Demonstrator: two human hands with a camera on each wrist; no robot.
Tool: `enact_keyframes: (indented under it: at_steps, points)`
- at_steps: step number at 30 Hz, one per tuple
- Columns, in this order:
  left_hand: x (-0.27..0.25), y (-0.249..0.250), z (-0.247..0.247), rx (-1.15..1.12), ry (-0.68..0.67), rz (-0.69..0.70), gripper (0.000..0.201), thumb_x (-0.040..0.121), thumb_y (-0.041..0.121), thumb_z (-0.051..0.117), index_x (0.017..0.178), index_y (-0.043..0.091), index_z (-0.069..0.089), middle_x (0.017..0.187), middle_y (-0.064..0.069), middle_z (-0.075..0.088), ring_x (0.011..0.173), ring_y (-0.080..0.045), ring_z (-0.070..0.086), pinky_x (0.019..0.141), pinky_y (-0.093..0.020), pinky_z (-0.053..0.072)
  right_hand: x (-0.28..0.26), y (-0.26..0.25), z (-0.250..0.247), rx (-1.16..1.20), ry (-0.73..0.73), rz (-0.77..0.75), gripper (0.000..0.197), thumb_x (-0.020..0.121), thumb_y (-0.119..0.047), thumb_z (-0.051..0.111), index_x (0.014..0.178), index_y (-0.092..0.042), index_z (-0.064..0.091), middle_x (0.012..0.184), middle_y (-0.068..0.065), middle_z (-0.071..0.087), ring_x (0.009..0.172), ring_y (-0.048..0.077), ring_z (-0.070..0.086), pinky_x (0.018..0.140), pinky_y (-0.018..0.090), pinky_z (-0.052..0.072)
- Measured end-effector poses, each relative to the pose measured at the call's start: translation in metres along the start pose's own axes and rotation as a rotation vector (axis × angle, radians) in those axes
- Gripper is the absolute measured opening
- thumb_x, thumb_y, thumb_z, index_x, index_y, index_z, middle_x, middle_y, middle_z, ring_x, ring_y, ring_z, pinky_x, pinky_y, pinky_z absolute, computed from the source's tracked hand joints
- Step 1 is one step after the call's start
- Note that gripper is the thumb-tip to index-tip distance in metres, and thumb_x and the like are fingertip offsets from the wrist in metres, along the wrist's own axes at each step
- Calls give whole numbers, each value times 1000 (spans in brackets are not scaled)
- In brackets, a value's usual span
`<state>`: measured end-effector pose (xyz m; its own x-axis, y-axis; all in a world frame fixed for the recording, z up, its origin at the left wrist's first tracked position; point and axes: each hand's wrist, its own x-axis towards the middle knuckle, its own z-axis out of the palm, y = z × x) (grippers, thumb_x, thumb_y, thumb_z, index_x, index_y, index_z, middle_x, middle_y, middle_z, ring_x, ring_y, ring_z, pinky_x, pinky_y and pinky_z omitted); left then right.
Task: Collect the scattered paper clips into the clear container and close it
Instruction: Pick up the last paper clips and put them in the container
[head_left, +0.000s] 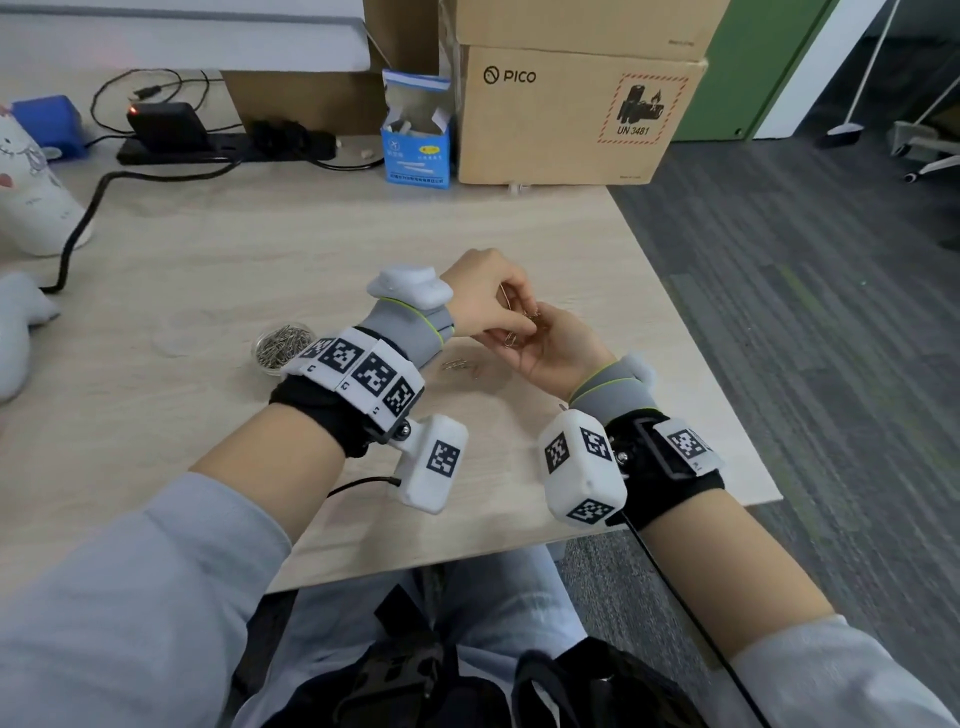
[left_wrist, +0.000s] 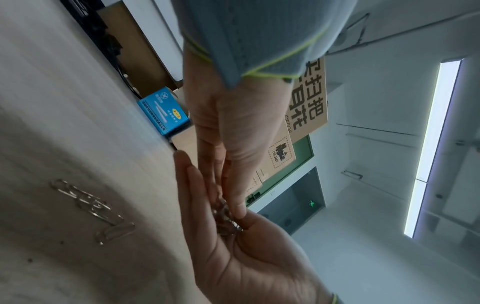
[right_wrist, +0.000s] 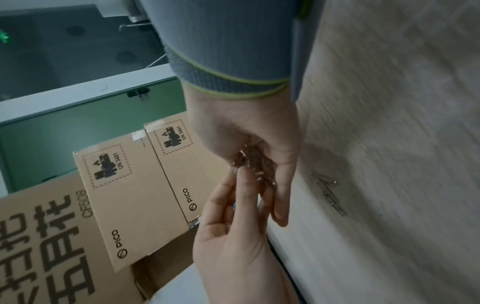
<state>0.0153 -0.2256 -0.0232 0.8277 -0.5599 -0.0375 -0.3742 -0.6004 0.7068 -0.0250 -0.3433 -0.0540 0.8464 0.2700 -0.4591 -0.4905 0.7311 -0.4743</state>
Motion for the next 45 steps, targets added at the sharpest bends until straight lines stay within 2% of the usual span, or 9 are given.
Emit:
enact_keyframes:
  at_steps: [5,9,12,15,24,30,35,41,45]
  points:
    - [-1,-7,-7,10,156,19,16,75,16,73,89,9,71,73,2,63,54,4,56,59,-10,46,-3,-6,-8,30,50,-7,43,101,-12,26,91,17,56,80,32,68,87,41,67,83,40,55]
    - [-13,-23,-11,192,169,-131,19,72,25,75,86,12,71,76,2,61,69,-13,56,67,-21,42,-10,-8,-12,118,105,-39,38,101,-9,25,95,19,50,131,34,48,130,43,41,109,41,35]
    - [-23,-33,-2,318,-10,-264,31,66,43,78,81,17,68,77,3,61,74,-16,56,68,-25,40,-12,-6,-12,144,135,-64,36,101,-9,25,112,16,48,139,32,42,131,43,41,109,42,35]
    - [-25,-37,7,353,-14,-295,44,61,51,78,79,14,64,80,0,64,77,-20,60,70,-30,47,-13,-4,-10,128,145,-64,41,101,-9,25,130,15,40,138,32,42,130,44,42,108,42,37]
    - [-26,-30,4,353,-46,-273,12,72,17,74,78,7,71,56,5,56,78,-25,67,75,-32,53,-19,-2,-11,151,162,-94,39,100,-9,28,126,15,43,137,34,43,128,44,43,109,42,37]
    - [-29,-38,5,369,-77,-284,11,77,19,69,77,9,71,55,7,55,74,-22,64,70,-30,50,-18,1,-10,164,173,-102,42,100,-9,30,132,18,38,136,35,43,128,45,44,108,43,38]
    - [-34,-44,3,337,-45,-218,8,77,18,67,79,11,72,73,-1,65,72,-17,57,64,-27,44,-18,1,-9,162,184,-105,42,100,-9,30,131,18,38,136,35,43,127,45,44,107,44,39]
    - [-29,-50,-4,109,33,-185,10,79,14,68,68,15,65,56,-1,62,35,4,51,55,-17,44,-15,3,-7,129,207,-84,43,99,-9,31,133,18,37,135,35,44,125,45,46,103,45,43]
    - [-22,-41,-12,8,80,-134,9,77,16,73,71,16,65,60,3,61,47,-11,57,45,-9,45,-14,5,-5,112,213,-65,44,99,-10,32,133,17,37,135,36,44,126,44,47,103,43,43]
